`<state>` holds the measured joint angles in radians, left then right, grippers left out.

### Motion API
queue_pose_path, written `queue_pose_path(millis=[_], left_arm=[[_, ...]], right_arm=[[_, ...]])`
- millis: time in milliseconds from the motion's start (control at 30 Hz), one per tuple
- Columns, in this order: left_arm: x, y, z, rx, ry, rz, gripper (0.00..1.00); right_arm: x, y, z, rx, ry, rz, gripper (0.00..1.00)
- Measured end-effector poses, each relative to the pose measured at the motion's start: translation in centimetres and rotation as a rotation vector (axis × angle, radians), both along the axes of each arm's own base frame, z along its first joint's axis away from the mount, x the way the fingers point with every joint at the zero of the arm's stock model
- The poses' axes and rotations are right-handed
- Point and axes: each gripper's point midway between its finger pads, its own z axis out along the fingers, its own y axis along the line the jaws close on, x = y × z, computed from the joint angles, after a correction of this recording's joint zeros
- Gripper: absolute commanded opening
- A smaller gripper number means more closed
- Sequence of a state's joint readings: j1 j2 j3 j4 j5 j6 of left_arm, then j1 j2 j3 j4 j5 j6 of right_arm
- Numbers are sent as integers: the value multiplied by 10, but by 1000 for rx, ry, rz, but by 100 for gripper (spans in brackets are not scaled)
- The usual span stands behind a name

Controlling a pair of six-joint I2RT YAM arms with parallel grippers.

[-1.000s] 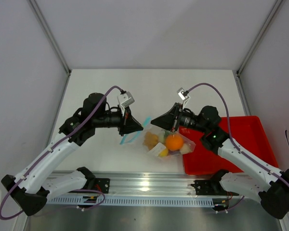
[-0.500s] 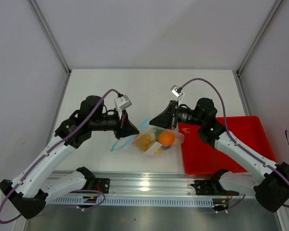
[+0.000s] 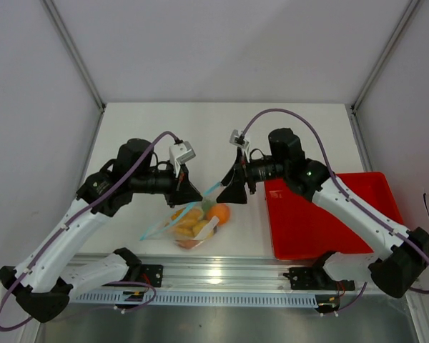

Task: Place the food in the zip-top bag and seal the zipper
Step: Zip the zipper food storage bag at the center of the board.

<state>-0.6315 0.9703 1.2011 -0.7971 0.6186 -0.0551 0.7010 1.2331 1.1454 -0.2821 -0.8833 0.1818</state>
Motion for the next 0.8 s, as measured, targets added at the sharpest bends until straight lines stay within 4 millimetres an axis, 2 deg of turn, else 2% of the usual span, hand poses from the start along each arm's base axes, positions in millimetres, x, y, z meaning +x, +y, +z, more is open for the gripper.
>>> queue_pose_path(millis=[167,267,400,533,667,733,800], left_arm=[[-4,-1,-3,2,17,-30,1],[-8,-2,-2,-4,25,-45,1],[-10,-3,-2,-7,32,-56,0],[-10,-4,-4,-4,42,-61,1],[-8,-5,-7,3,55,-60,0],[-7,-6,-8,6,59,-61,1],[-7,-6,-8,6,62,-62,1]], right_arm=[[15,7,-11,-74,-45,33,86],[21,10,-20,-108,-61,65,82],[20,16,-16,-109,-68,123,78],[7,25,-10,-100,-86,216,73],[-16,29,-17,-122,-71,291,63],[-27,30,-21,-137,-57,326,61],[-33,31,-25,-147,-50,344,53]])
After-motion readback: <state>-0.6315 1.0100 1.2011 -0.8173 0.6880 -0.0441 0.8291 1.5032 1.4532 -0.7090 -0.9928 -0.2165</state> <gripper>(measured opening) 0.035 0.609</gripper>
